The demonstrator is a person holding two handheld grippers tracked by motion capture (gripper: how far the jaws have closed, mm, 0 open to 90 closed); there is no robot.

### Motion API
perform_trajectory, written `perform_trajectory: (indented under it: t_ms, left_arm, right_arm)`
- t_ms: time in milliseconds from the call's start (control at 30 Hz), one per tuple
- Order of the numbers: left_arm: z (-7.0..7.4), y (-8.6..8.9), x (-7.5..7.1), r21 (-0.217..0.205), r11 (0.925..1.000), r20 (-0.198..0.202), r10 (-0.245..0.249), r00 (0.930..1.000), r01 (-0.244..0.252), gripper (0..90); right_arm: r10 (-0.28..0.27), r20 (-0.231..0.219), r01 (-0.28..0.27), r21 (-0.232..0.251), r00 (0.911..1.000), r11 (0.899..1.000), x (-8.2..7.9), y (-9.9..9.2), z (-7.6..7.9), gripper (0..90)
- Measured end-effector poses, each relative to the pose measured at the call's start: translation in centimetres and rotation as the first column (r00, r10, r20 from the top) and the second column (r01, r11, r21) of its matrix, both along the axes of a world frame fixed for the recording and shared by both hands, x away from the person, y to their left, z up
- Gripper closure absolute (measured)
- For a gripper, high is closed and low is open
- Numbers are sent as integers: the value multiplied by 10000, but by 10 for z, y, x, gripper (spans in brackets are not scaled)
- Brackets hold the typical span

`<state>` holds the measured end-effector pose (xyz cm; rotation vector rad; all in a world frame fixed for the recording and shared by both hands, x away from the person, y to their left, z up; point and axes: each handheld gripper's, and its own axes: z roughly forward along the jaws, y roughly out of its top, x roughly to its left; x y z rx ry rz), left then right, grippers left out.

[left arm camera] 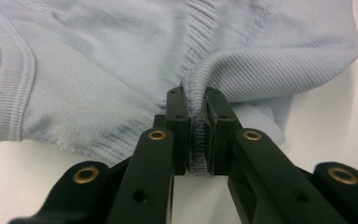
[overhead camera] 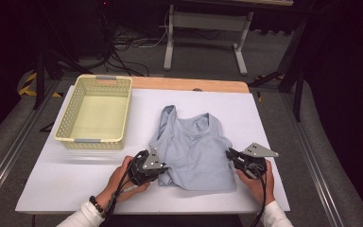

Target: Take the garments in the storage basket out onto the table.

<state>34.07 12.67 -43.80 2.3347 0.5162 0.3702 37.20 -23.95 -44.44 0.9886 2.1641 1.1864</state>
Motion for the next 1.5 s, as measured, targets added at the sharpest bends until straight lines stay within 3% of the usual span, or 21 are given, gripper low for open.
perform_trajectory:
  t_ms: [167, 300, 533, 733, 933, 1100, 1200, 1333, 1500]
  left_arm:
    - [-1, 4, -4, 271, 9996, 92, 40, 9999, -42, 828]
    - [-2, 6, -7, 575, 9983, 304, -47, 9995, 29, 833]
    - [-4, 14, -11, 836, 9965, 346, 4, 9994, -33, 837]
    - [-8, 25, -13, 831, 9964, 245, 143, 9996, -163, 839]
    - [-11, 38, -14, 709, 9966, 5, 424, 9991, -423, 839]
    - [-13, 41, -15, 595, 9969, -69, 510, 9987, -505, 839]
    - [-14, 41, -14, 588, 9973, -4, 448, 9990, -447, 838]
    - [-14, 42, -14, 564, 9975, -54, 435, 9990, -432, 838]
    - [-14, 41, -15, 714, 9968, 113, 351, 9993, -358, 838]
  right_arm:
    - [-124, 170, 124, 32, 9998, 9999, -2, -2, 3, 791]
    - [-588, 419, 576, 313, 9974, 9979, -2, -9, 7, 723]
    - [-1298, 323, 1282, 492, 9910, 9905, 5, -19, 8, 641]
    - [-993, -249, 996, 112, 9947, 9950, 16, -6, 4, 519]
    - [-228, 135, 233, -391, 9996, 9990, 19, 19, 6, 505]
    - [-5, -261, -18, -882, 9997, 9961, 28, 29, -2, 477]
    - [271, -547, -313, -770, 9981, 9965, 30, 32, -7, 499]
    - [386, -562, -450, -1165, 9977, 9922, 29, 36, -9, 517]
    - [423, -660, -491, -1056, 9969, 9932, 23, 21, -4, 563]
